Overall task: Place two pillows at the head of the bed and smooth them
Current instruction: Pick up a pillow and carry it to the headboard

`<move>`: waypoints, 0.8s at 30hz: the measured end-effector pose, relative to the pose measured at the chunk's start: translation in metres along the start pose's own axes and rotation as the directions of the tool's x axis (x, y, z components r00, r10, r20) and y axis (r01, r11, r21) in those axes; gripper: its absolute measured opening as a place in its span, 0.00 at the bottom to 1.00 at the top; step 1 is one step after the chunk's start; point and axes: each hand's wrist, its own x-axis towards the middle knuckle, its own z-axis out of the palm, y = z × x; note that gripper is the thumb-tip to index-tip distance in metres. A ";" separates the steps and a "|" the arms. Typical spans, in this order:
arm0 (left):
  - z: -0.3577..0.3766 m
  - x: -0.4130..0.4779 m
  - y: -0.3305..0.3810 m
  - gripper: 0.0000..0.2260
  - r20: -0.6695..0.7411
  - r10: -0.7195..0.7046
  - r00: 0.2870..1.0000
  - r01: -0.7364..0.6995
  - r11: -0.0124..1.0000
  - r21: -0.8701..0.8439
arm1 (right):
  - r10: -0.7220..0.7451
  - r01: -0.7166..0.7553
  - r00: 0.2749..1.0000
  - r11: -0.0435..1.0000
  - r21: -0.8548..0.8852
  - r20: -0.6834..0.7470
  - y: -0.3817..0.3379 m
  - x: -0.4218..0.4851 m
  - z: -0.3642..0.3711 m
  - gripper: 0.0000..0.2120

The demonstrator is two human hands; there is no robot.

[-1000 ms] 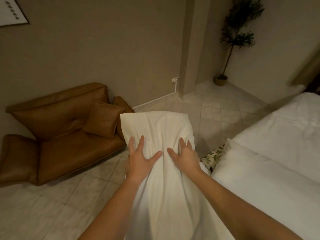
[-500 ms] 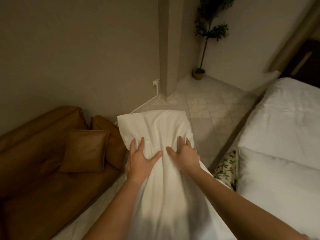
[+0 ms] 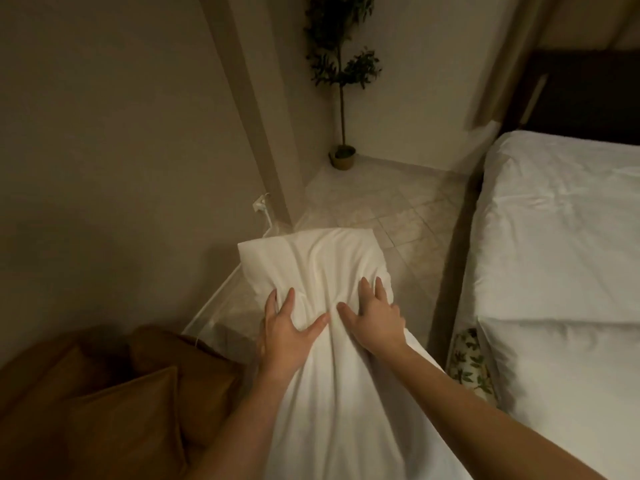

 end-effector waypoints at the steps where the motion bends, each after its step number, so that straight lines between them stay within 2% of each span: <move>1: 0.003 0.018 0.007 0.47 0.012 0.013 1.000 -0.013 1.000 -0.007 | 0.010 -0.010 1.000 1.000 0.009 -0.001 -0.002 0.016 -0.007 0.40; 7: 0.031 0.130 0.071 0.49 0.070 0.124 0.990 -0.125 0.992 0.011 | 0.109 -0.108 0.993 0.994 0.032 -0.049 -0.001 0.112 -0.060 0.41; 14: 0.085 0.241 0.158 0.51 0.171 0.278 0.945 -0.278 0.960 -0.023 | 0.251 -0.240 0.955 0.967 0.083 -0.162 0.027 0.207 -0.125 0.40; 24: 0.180 0.429 0.287 0.50 0.340 0.475 0.811 -0.477 0.875 -0.086 | 0.482 -0.449 0.830 0.876 0.176 -0.281 0.065 0.382 -0.200 0.40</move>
